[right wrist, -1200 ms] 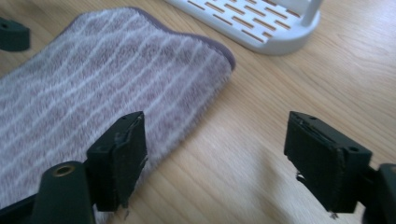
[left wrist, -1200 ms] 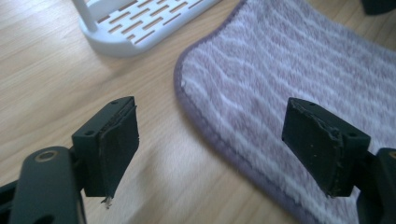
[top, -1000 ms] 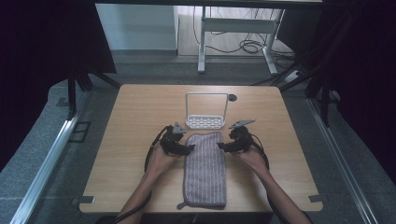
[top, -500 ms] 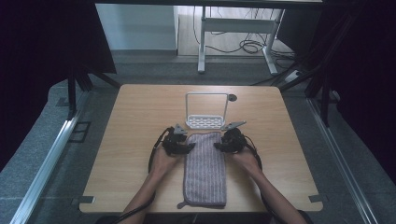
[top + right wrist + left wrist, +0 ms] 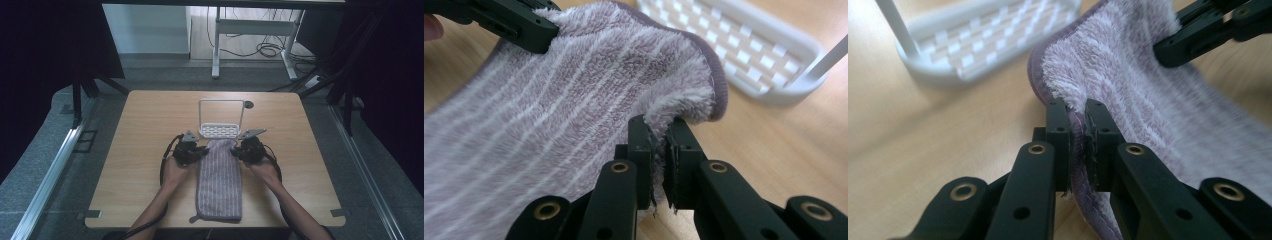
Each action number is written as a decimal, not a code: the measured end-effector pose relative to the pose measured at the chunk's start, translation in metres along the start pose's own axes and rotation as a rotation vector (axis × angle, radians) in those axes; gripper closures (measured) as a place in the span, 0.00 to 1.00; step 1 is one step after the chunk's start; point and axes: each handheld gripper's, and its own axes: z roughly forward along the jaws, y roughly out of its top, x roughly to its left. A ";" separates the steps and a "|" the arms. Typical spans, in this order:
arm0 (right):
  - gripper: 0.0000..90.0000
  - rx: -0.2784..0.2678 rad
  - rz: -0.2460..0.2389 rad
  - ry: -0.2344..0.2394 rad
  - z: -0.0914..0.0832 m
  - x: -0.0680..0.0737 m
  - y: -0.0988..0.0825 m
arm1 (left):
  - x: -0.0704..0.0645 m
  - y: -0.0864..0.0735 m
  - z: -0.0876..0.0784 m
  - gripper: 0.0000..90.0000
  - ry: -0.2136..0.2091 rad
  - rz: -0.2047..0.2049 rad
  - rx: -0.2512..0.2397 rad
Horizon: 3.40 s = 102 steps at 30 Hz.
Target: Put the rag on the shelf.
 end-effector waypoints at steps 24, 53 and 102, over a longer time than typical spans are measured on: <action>0.92 -0.227 -0.116 -0.042 -0.094 0.005 0.081 | -0.011 0.094 -0.079 0.91 0.063 0.139 -0.155; 0.92 -0.367 -0.138 -0.240 -0.146 -0.035 0.192 | 0.015 0.217 -0.106 0.90 0.203 0.204 -0.238; 0.70 -0.096 0.031 -0.241 -0.012 -0.109 0.192 | 0.102 0.196 0.012 0.56 0.296 0.022 0.023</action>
